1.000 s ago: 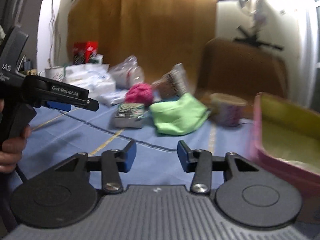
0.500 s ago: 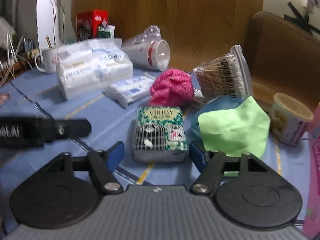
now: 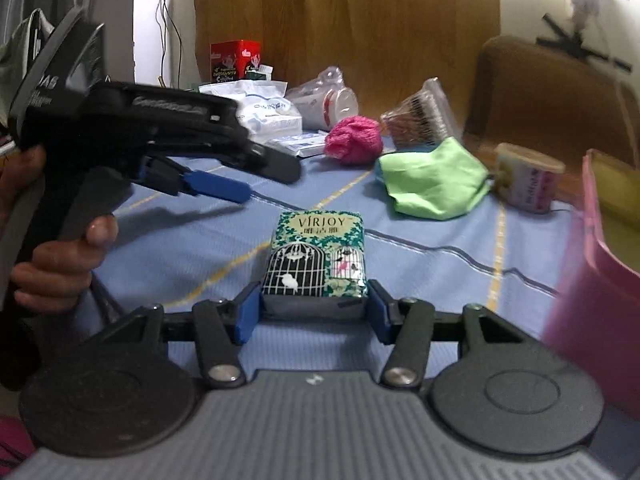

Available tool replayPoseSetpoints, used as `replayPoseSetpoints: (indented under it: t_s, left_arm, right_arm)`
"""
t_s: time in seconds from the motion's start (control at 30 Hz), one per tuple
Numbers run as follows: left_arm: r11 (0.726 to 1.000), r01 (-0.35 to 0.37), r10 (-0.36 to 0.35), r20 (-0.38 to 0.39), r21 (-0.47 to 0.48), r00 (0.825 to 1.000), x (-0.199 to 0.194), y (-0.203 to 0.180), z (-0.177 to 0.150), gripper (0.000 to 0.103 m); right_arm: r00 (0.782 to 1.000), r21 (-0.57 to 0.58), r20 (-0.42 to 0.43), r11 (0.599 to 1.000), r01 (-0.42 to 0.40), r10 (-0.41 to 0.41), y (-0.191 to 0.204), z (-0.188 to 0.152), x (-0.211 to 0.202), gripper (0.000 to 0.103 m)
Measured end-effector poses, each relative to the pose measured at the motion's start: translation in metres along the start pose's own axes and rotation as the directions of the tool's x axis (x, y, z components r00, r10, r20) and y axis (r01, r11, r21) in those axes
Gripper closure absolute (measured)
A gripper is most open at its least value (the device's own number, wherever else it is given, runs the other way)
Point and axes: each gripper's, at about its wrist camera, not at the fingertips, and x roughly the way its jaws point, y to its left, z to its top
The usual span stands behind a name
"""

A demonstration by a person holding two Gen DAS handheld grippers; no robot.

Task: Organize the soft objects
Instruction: 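Move the right gripper to the green VIRJOY tissue pack and grasp it, then carry the tissue pack into the pink tin and open the right gripper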

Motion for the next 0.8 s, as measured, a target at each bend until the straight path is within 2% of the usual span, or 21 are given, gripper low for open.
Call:
replayPoseSetpoints:
  t_s: [0.07, 0.13, 0.2, 0.27, 0.4, 0.5, 0.6, 0.67, 0.8]
  left_arm:
    - [1.0, 0.001, 0.0, -0.027, 0.03, 1.0, 0.005, -0.012, -0.004, 0.024]
    - [0.998, 0.0, 0.003, -0.043, 0.06, 0.999, 0.008, -0.021, -0.008, 0.032]
    - [0.996, -0.026, 0.03, -0.045, 0.088, 0.999, 0.008, -0.03, -0.012, 0.037]
    - [0.996, -0.021, 0.025, -0.046, 0.084, 0.999, 0.006, -0.035, -0.008, 0.037]
    - [0.993, 0.034, -0.035, 0.006, 0.109, 0.999, 0.0, -0.061, 0.015, 0.037]
    - [0.982, 0.085, -0.091, 0.024, 0.168, 0.996, 0.008, -0.092, 0.033, 0.037]
    - [0.963, 0.144, -0.148, 0.002, 0.227, 0.989, 0.029, -0.127, 0.045, 0.037]
    - [0.948, 0.173, -0.174, -0.02, 0.268, 0.985, 0.046, -0.147, 0.047, 0.037]
    - [0.929, 0.171, -0.163, -0.051, 0.329, 0.985, 0.081, -0.187, 0.041, 0.037]
  right_arm:
    - [1.0, 0.0, 0.007, 1.0, 0.0, 0.0, 0.0, -0.001, 0.0, 0.042]
    - [1.0, 0.003, 0.015, 1.0, -0.005, 0.005, -0.001, -0.002, 0.001, 0.042]
    - [1.0, 0.008, 0.026, 1.0, -0.006, 0.006, -0.004, -0.003, -0.001, 0.046]
    - [0.999, 0.008, 0.046, 1.0, 0.013, -0.013, 0.001, -0.005, -0.008, 0.047]
    - [0.982, -0.02, 0.167, 0.995, 0.093, -0.089, 0.002, -0.002, -0.028, 0.047]
    - [0.949, -0.006, 0.264, 0.983, 0.183, -0.175, -0.008, 0.002, -0.043, 0.047]
    - [0.895, 0.03, 0.326, 0.95, 0.312, -0.304, -0.021, 0.003, -0.055, 0.047]
    - [0.861, 0.07, 0.327, 0.919, 0.388, -0.389, -0.036, 0.003, -0.06, 0.047]
    - [0.819, 0.169, 0.273, 0.863, 0.476, -0.505, -0.072, 0.002, -0.066, 0.047]
